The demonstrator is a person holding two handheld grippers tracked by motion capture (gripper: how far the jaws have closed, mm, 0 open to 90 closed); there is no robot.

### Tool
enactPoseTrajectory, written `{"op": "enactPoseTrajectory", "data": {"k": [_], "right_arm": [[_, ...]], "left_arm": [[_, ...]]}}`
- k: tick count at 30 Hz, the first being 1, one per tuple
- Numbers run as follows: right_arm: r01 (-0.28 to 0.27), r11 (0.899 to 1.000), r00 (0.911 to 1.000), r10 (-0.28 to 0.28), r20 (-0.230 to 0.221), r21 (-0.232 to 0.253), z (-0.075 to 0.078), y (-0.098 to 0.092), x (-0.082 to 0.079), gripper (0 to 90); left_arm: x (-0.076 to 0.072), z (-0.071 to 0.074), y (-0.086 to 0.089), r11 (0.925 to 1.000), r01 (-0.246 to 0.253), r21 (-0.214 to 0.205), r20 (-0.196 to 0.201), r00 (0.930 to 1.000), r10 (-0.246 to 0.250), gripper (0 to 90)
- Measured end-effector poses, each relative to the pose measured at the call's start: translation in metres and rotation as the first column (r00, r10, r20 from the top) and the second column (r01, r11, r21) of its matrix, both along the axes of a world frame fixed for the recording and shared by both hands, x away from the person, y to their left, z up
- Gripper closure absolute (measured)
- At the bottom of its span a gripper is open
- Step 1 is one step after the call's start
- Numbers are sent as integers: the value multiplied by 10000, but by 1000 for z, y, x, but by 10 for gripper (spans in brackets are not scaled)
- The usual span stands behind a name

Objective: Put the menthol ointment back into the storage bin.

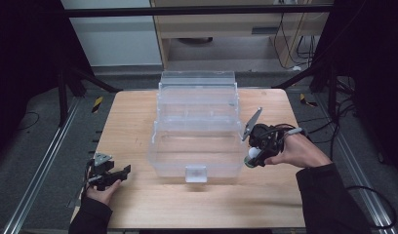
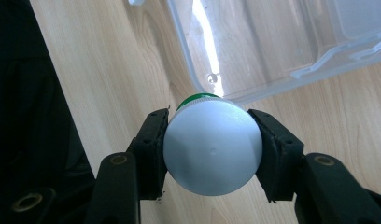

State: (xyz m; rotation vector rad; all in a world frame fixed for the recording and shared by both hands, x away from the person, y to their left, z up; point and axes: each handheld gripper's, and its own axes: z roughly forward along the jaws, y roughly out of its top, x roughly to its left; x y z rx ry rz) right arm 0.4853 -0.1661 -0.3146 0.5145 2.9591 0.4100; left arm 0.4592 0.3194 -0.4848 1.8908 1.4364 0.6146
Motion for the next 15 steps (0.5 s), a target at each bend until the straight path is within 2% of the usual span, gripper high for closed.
{"op": "enactPoseTrajectory", "data": {"k": [7, 15], "right_arm": [[41, 9999, 10000, -41, 7, 111, 2, 2, 10, 502], [129, 9997, 9999, -128, -59, 199, -2, 5, 22, 503]], "left_arm": [[0, 0, 1, 10000, -25, -14, 18, 10000, 25, 291], [0, 0, 1, 10000, -32, -7, 38, 10000, 32, 291]]}}
